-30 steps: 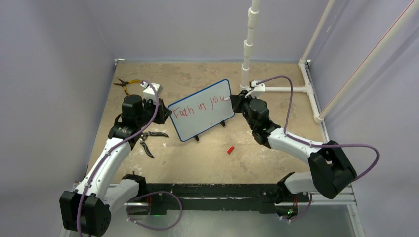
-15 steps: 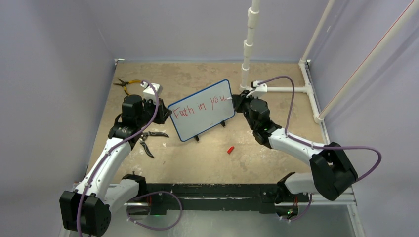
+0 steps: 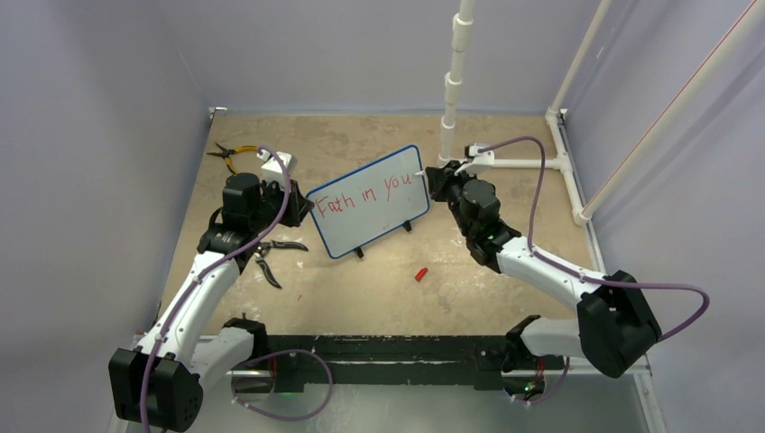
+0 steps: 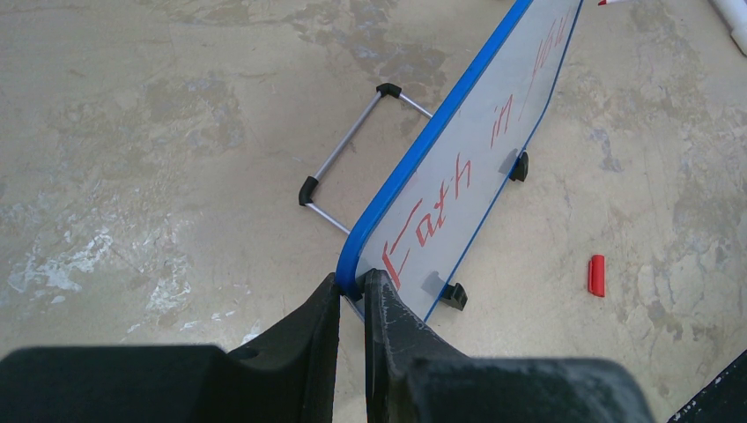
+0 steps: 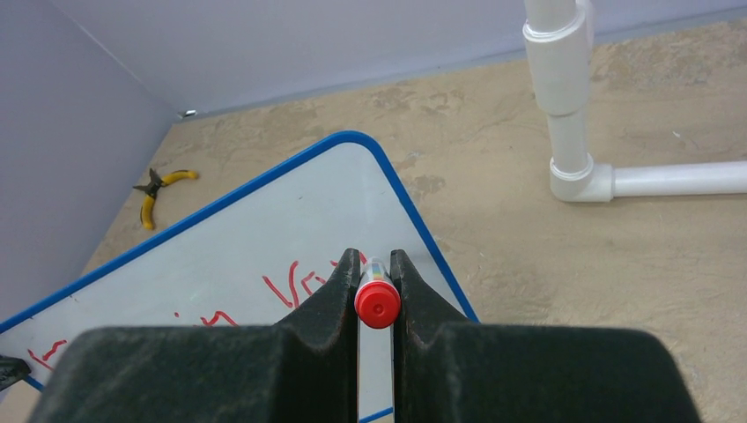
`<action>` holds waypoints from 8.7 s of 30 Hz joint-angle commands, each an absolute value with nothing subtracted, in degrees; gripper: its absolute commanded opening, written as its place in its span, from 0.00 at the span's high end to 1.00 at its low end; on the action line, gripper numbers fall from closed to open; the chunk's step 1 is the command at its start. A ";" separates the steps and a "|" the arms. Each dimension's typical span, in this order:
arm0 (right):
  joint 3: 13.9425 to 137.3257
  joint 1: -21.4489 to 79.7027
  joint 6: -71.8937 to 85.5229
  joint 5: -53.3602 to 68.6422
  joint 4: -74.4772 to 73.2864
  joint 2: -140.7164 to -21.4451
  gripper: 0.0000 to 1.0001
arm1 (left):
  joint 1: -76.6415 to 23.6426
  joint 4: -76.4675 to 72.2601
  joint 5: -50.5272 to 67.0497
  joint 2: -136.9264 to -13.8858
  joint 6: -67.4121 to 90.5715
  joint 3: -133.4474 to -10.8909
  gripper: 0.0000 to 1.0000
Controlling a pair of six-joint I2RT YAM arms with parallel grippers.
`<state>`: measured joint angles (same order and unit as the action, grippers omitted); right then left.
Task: Write a sentence on the whiteboard
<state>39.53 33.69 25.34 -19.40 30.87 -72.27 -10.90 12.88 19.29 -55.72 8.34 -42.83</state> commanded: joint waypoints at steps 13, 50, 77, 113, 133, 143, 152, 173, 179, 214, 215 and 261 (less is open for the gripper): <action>43.51 33.12 24.35 -18.27 34.26 -74.42 1.00 | -10.91 12.41 19.76 -55.99 7.56 -42.36 1.00; 43.77 31.35 25.32 -16.62 35.76 -76.38 1.00 | -10.85 11.88 20.92 -55.47 7.58 -42.02 1.00; 38.77 31.29 26.92 -18.45 34.63 -76.21 1.00 | -10.89 11.73 21.35 -56.16 7.65 -42.10 1.00; 42.11 30.67 26.06 -21.90 35.29 -75.99 1.00 | -10.90 11.69 21.26 -55.96 7.65 -42.01 1.00; 38.10 29.61 25.33 -18.31 33.95 -67.43 1.00 | -10.90 11.62 20.69 -55.82 7.80 -41.93 1.00; 31.64 30.73 26.76 -5.31 35.52 -61.26 1.00 | -10.88 11.27 21.18 -55.77 8.16 -41.75 1.00; 26.73 46.39 28.96 -7.15 49.98 -67.01 1.00 | -10.90 10.55 22.06 -56.16 8.77 -41.40 1.00; 36.83 59.85 28.91 -22.19 57.29 -88.77 1.00 | -10.90 10.11 24.08 -55.44 9.39 -41.00 1.00; 38.24 59.85 29.55 -24.93 55.10 -90.82 1.00 | -10.90 10.07 24.12 -55.28 9.32 -40.96 1.00; 38.01 61.70 29.62 -25.65 52.95 -93.35 1.00 | -10.94 10.15 24.19 -55.02 9.42 -40.90 1.00; 38.12 61.68 29.68 -25.78 52.84 -93.54 1.00 | -10.93 10.09 24.22 -55.02 9.45 -40.87 1.00; 37.19 61.74 31.27 -29.86 46.32 -92.93 1.00 | -10.99 9.76 24.69 -55.20 9.52 -40.87 1.00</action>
